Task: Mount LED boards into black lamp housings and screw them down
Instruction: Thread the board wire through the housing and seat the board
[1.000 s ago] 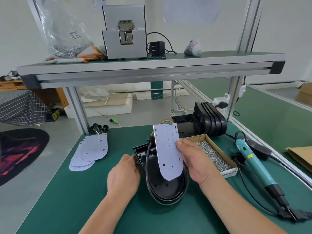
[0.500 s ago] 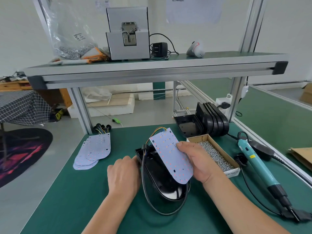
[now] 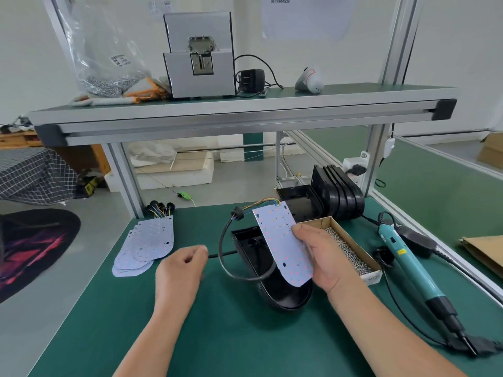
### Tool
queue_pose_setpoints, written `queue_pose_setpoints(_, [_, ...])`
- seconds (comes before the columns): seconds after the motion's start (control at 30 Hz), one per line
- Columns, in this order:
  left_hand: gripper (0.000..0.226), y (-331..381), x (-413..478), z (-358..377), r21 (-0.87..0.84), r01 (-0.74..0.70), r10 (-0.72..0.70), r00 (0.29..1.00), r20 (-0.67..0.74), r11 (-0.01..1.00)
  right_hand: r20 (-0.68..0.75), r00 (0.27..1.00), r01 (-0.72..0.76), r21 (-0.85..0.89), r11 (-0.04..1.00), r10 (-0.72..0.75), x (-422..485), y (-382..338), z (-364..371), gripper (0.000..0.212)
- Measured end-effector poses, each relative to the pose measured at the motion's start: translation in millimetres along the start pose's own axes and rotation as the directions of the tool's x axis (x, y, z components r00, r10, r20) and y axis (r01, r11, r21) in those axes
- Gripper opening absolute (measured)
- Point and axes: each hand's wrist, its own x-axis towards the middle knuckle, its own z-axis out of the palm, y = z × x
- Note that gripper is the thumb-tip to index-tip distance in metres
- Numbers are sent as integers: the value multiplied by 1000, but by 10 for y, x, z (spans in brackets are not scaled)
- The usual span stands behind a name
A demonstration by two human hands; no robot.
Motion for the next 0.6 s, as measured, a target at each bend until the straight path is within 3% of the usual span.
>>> queue_pose_setpoints(0.03, [25,15,-5,32,-290,58,-41,997,62,955,-13,1000,-5,-3,1000,5,4,27,14,24])
queue_pose_setpoints(0.1, [22,53,-30,50,-688,173,-39,978,206,705,-28,999,-19,0,1000,19,-4,58,45,20])
queue_pose_setpoints(0.17, [31,64,-55,63,-839,284,-10,949,316,464,-32,999,-22,2,1000,22,-10,77,63,24])
queue_pose_setpoints(0.2, [33,72,-60,79,-860,317,-3,939,345,400,-32,999,-26,4,1000,27,-16,78,73,28])
queue_pose_setpoints(0.27, [31,104,-59,135,-859,301,-22,947,321,414,-28,999,-38,6,999,38,-30,75,88,33])
queue_pose_setpoints(0.3, [32,116,-61,157,-831,254,-36,962,272,496,-23,999,-39,8,999,40,-33,72,91,34])
queue_pose_setpoints(0.33, [34,121,-61,169,-745,166,-31,981,192,647,-19,999,-36,9,999,37,-40,63,93,33])
queue_pose_setpoints(0.4, [31,118,-80,143,-325,-87,100,995,24,942,-17,1000,-12,12,1000,12,-42,27,90,28])
queue_pose_setpoints(0.43, [23,110,-95,112,-99,-200,203,979,16,975,-28,1000,8,22,1000,-7,-39,5,74,28])
queue_pose_setpoints(0.47, [18,136,-142,76,69,-279,273,958,87,958,-45,999,25,44,999,-23,-40,-26,55,31])
queue_pose_setpoints(0.53, [42,180,-216,42,335,-385,278,904,324,860,-59,997,57,95,994,-51,-54,-80,19,39])
queue_pose_setpoints(0.6, [60,229,-273,97,498,-492,278,852,444,714,-48,997,68,108,992,-63,-58,-97,20,42])
